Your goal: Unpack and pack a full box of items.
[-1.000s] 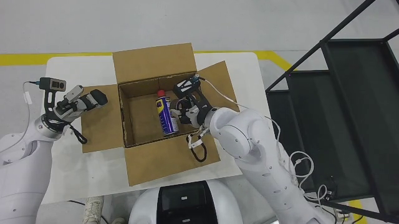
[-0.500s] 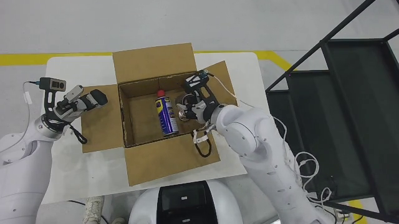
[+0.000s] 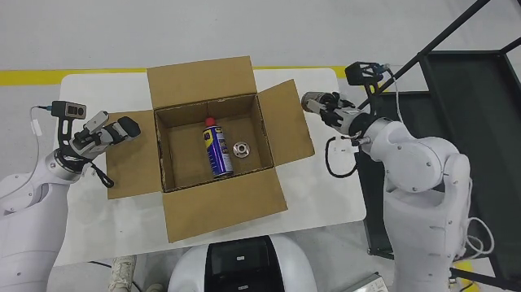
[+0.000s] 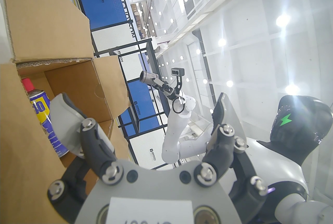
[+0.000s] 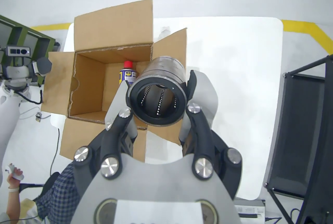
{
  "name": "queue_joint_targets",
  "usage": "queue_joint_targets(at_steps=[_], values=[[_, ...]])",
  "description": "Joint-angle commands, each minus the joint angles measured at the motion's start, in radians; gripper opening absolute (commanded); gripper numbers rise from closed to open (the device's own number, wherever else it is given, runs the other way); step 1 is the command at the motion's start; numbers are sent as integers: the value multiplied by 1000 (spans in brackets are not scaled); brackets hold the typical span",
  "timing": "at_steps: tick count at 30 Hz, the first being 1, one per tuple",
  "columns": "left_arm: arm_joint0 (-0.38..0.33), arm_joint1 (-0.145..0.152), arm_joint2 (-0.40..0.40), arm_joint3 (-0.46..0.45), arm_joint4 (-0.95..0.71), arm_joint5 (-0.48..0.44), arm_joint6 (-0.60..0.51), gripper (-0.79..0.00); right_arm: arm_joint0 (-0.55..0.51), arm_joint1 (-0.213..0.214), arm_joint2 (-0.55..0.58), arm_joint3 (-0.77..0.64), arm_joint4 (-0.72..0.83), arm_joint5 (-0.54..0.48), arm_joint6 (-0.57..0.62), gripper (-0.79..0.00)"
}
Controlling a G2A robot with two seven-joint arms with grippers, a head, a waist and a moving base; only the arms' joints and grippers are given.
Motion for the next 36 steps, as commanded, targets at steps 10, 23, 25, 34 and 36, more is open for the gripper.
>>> queue_joint_targets(at_steps=[10,23,25,34,36], values=[[0,0,0,0,0,0,0,0,17,19,60,248,-9,70,-27,-785],[0,0,0,0,0,0,0,0,89,30,0,539,-141,193,-129,-785],[0,0,0,0,0,0,0,0,102,30,-19,571,-150,213,-129,-785],[0,0,0,0,0,0,0,0,160,29,-72,721,-156,258,-166,-785],[0,0,0,0,0,0,0,0,172,28,-84,755,-150,262,-188,-785]])
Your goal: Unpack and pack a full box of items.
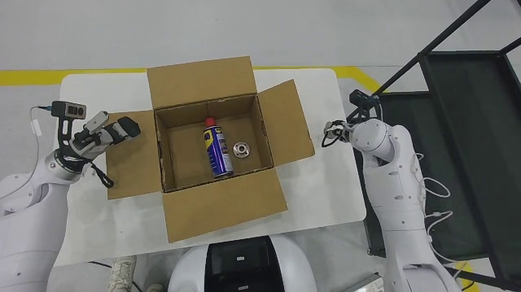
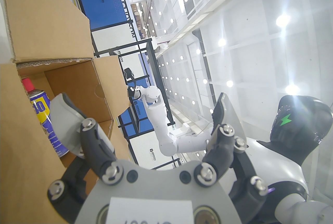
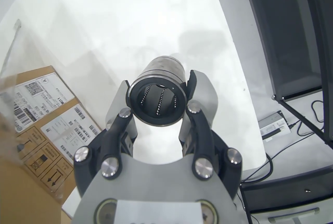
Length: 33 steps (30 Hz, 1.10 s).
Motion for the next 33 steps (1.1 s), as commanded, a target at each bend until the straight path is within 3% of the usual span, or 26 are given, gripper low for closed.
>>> queue_joint_targets(at_steps=[1,11,26,27,28,29,33], values=[[0,0,0,0,0,0,0,0,10,-1,-10,31,6,6,-21,-785],[0,0,0,0,0,0,0,0,67,-6,-37,191,79,-12,-109,-785],[0,0,0,0,0,0,0,0,134,-1,-69,314,94,-15,-147,-785],[0,0,0,0,0,0,0,0,137,0,-71,319,96,-12,-149,-659],[0,0,0,0,0,0,0,0,139,0,-73,324,95,-11,-151,-659],[0,0,0,0,0,0,0,0,141,0,-74,327,97,-9,-152,-6],[0,0,0,0,0,0,0,0,144,2,-80,330,101,-8,-155,0]])
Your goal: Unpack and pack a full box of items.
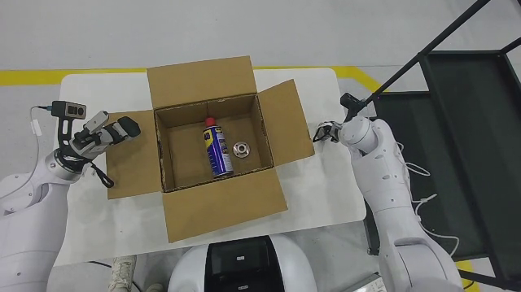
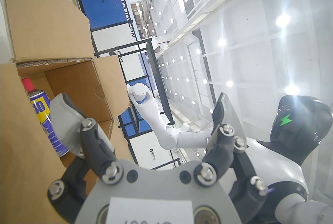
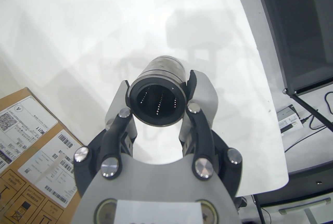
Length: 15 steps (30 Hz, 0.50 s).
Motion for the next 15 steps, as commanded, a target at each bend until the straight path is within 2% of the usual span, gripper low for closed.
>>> queue_joint_targets(at_steps=[1,6,15], values=[[0,0,0,0,0,0,0,0,-2,1,-1,-8,1,2,-2,0],[0,0,0,0,0,0,0,0,-44,8,19,-123,5,24,1,0],[0,0,0,0,0,0,0,0,-204,24,112,-557,26,71,4,0]])
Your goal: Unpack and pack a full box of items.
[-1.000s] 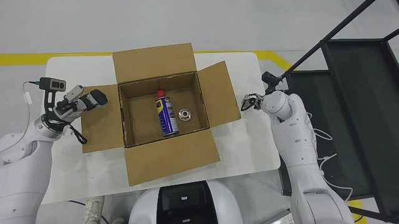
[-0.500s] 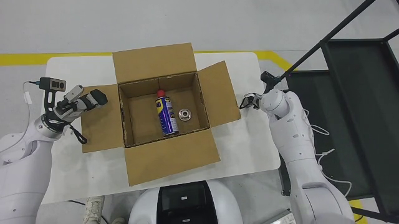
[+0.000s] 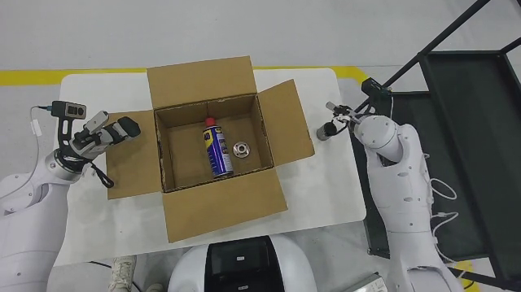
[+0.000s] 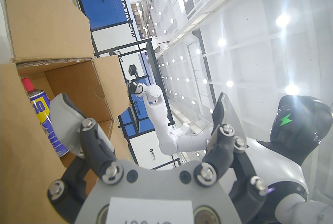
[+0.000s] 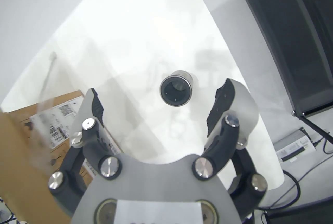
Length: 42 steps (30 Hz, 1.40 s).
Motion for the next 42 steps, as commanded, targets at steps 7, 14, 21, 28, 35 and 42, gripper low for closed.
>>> queue_joint_targets(at_steps=[7,14,21,28,35,42], values=[[0,0,0,0,0,0,0,0,-27,4,-59,-280,-24,-40,22,0],[0,0,0,0,0,0,0,0,39,0,-227,-375,-67,-73,104,0],[0,0,0,0,0,0,0,0,104,-15,-410,-346,-89,-52,129,0],[0,0,0,0,0,0,0,0,148,-26,-491,-281,-92,-49,145,0],[0,0,0,0,0,0,0,0,179,-31,-525,-195,-55,-74,191,0],[0,0,0,0,0,0,0,0,190,-36,-529,-155,23,-80,211,0]])
